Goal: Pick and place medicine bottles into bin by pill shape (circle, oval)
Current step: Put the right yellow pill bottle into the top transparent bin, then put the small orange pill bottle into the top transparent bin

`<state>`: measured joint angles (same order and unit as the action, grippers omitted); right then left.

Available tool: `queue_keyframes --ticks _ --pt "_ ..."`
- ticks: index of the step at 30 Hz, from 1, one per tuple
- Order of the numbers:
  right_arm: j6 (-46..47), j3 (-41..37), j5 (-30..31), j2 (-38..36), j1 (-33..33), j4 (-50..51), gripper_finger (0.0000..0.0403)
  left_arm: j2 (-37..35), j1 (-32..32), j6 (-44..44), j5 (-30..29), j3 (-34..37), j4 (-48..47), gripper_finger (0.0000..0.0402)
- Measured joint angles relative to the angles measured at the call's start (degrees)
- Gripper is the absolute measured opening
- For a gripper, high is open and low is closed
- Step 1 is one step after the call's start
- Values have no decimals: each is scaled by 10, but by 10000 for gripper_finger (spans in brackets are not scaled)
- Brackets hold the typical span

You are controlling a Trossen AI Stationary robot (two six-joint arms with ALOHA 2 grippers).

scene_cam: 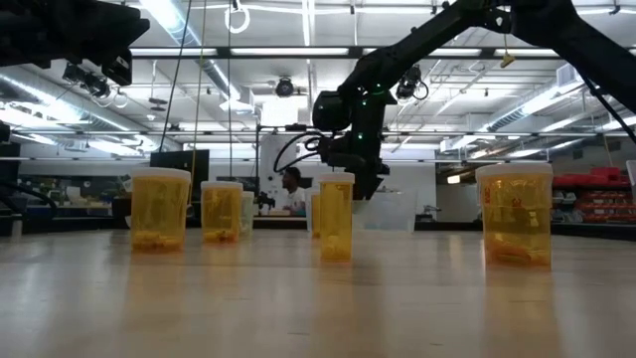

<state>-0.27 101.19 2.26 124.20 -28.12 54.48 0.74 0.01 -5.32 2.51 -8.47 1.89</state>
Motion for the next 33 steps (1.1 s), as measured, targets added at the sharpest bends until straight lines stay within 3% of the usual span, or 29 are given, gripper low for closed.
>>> queue_keyframes --ticks 16,33 --pt "0 28 3 -9 2 11 234 0 0 0 0 0 0 86" --pt "1 144 9 -9 37 119 245 0 0 0 0 0 0 85"
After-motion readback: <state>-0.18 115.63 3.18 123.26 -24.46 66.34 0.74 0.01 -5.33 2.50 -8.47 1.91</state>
